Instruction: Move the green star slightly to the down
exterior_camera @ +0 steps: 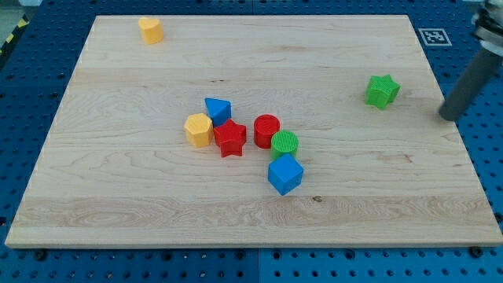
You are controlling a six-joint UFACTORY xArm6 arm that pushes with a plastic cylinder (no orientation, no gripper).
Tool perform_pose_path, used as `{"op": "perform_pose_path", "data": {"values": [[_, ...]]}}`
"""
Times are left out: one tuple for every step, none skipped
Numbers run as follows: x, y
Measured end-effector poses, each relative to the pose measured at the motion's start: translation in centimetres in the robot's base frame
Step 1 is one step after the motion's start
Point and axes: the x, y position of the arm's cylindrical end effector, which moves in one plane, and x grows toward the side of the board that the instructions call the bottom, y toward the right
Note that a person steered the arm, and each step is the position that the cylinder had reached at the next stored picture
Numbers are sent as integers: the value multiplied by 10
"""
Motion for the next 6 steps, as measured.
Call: {"op": "perform_pose_path", "data": {"values": [[-51, -51], [-70, -104], [-59, -82], [-33, -46], [-2, -43], [24, -38]]}}
